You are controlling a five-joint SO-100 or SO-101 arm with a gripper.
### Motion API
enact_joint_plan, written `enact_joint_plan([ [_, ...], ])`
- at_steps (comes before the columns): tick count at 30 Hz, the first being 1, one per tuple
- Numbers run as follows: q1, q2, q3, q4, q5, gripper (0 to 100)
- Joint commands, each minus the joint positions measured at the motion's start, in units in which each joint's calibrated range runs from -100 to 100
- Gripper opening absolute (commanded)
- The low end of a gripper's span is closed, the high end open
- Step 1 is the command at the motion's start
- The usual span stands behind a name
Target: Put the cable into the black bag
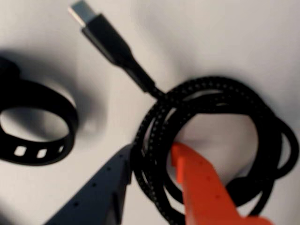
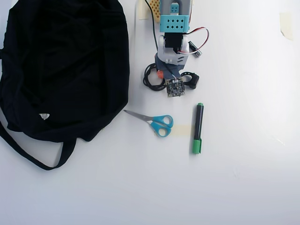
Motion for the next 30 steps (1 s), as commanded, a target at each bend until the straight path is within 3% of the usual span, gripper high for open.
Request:
enact_joint_plan([
  [1, -0.5, -0.3, -0.1, -0.4, 0.2, 7],
  [5, -0.4, -0.8, -0.6, -0.4, 0.2, 2],
  [19, -0.5, -1.4, -2.0, 0.4, 0.3, 2],
  [30, -0.3, -12.4, -1.4, 0.5, 2.3, 2],
])
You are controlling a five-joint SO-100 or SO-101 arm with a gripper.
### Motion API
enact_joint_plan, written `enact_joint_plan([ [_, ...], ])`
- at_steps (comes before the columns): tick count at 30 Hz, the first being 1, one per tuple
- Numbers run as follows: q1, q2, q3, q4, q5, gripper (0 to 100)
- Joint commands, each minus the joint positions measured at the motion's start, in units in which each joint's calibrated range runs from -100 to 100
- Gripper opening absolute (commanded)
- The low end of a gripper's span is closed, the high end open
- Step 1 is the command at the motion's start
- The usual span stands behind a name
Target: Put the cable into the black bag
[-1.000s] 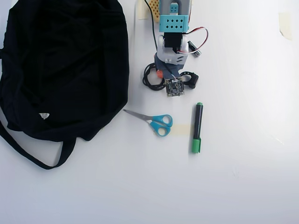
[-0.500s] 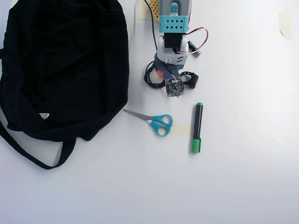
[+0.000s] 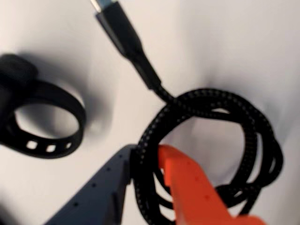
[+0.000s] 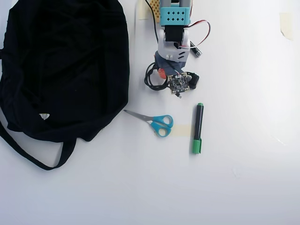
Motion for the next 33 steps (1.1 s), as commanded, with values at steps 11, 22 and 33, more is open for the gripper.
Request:
enact_joint_plan([
  [11, 0.4, -15.9, -1.9, 0.5, 0.2, 2],
  [22, 2.6, -26.0, -2.3, 7.9, 5.9, 2],
  [33, 6.0, -26.7, -10.5, 9.7, -0.7, 2],
])
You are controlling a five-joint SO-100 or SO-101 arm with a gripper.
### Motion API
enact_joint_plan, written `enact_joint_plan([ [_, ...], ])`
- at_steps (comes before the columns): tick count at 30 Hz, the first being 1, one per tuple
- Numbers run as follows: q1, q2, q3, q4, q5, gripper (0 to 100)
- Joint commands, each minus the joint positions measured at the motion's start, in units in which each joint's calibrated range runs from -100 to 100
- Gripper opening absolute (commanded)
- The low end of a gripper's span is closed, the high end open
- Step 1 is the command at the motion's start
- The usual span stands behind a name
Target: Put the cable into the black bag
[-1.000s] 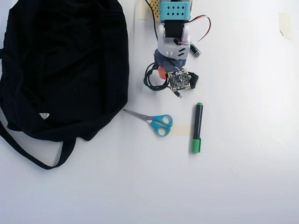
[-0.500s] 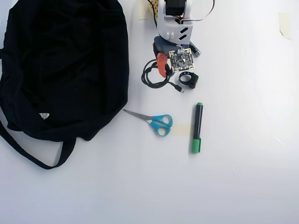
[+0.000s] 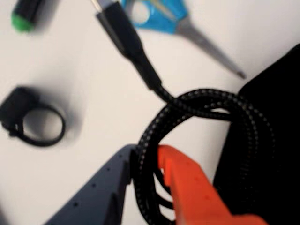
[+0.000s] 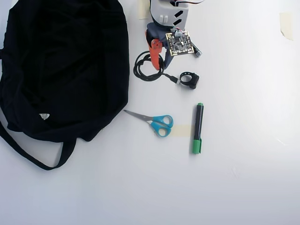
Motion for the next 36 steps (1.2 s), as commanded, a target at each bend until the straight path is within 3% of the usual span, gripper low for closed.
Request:
enact_joint_plan([
  [1, 1.2, -1.9, -6.4, -0.4, -7.2, 2],
  [3, 1.3, -1.9, -6.8, -0.5, -10.7, 2],
  [8, 2.5, -2.0, -7.6, -2.1, -12.2, 2],
  [14, 5.1, -1.9, -9.1, -2.4, -18.4, 2],
  [28, 29.4, -0.7, -9.2, -2.9, -18.3, 2],
  [36, 46.7, 8.3, -10.6, -13.6, -16.3, 2],
])
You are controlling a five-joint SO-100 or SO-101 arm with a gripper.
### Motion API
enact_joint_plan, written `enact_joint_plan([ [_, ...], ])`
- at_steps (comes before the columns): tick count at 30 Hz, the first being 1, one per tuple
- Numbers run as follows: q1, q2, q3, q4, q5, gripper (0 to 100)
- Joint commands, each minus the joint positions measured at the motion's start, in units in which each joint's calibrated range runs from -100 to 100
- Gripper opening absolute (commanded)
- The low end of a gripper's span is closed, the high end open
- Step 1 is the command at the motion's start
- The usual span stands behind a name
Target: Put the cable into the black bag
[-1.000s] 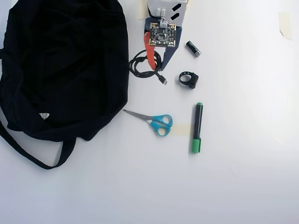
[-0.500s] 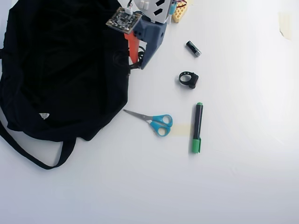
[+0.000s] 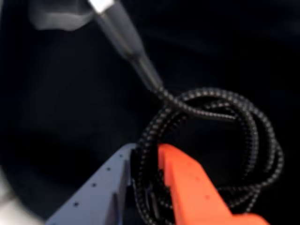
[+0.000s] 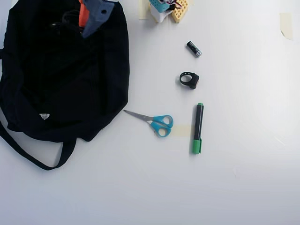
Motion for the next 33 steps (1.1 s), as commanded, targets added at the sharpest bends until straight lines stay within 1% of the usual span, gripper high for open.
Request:
enact_joint_plan([
  [1, 6.4, 12.3, -7.5, -6.1, 1.5, 2],
  [5, 9.7, 36.3, -25.7, -7.3, 1.7, 2],
  [7, 9.0, 42.3, -28.5, -7.1, 1.5, 3],
  [8, 9.0, 42.5, -27.8, -6.5, 1.3, 4],
  [11, 5.2, 41.2, -29.1, -0.5, 1.5, 28],
  [12, 2.6, 40.5, -30.1, 1.9, 1.5, 30],
  [14, -1.2, 34.7, -30.3, 4.1, 1.3, 30],
  [17, -9.1, 22.1, -29.9, 11.6, 1.2, 30],
  [19, -18.5, 14.6, -29.6, 17.3, 1.1, 30],
  [21, -25.9, 10.5, -29.4, 20.1, 1.0, 30],
  [22, -29.7, 9.0, -29.4, 20.4, -0.2, 26],
  [23, -33.1, 8.0, -29.3, 20.5, -1.5, 17],
  [25, -39.6, 6.4, -29.3, 20.5, -1.7, 2],
  [26, -43.1, 3.5, -28.8, 20.6, -1.7, 2],
  [30, -45.4, -1.4, -26.5, 20.9, -2.4, 2],
  [33, -45.1, -5.4, -21.0, 20.9, -2.3, 2],
])
